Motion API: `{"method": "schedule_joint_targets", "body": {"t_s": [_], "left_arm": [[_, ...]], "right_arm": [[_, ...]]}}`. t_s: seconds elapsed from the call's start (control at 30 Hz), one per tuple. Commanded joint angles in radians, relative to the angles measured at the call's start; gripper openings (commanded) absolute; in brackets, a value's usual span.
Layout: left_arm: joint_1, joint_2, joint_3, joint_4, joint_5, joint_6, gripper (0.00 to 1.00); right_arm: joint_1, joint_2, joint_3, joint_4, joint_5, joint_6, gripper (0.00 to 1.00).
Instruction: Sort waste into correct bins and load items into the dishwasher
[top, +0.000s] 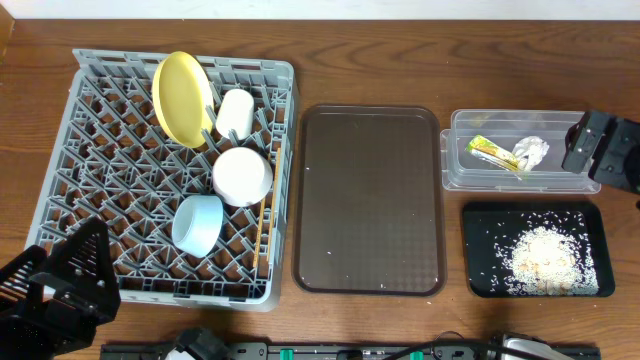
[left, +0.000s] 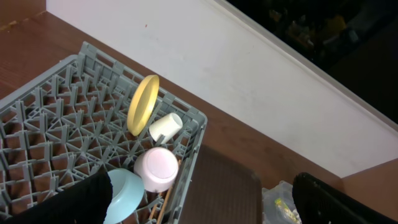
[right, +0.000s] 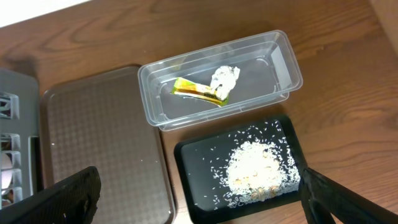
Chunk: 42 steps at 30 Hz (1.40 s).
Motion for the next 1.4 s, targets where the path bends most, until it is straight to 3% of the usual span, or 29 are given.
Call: {"method": "schedule_joint_targets", "body": {"t_s": [0.0, 0.63, 0.87, 1.0, 1.17, 1.37], "left_arm": [[0.005, -0.003, 0.003, -0.001, -0.016, 0.009, 0.94], [0.005, -0.003, 0.003, -0.001, -0.016, 0.009, 0.94], [0.005, -0.003, 0.003, -0.001, -0.016, 0.009, 0.94], [0.005, -0.003, 0.003, -0.001, -0.016, 0.009, 0.94], [0.005, -0.003, 0.003, -0.001, -0.016, 0.009, 0.94], [0.005, -0.003, 0.003, -0.001, -0.016, 0.009, 0.94]], "right_arm": [[0.015, 0.000, -0.002, -0.001, 0.025, -0.018, 0.99], [0.018, -0.026, -0.002, -0.001, 0.025, -0.018, 0.99], [0.019, -0.224, -0.003, 0.026, 0.052, -0.038, 0.99], [0.069, -0.372, -0.036, 0.137, 0.053, -0.059, 0.99], [0.138, -0.589, -0.276, 0.407, 0.052, -0.189, 0.99], [0.202, -0.907, -0.822, 0.845, 0.050, -0.238, 0.99]]}}
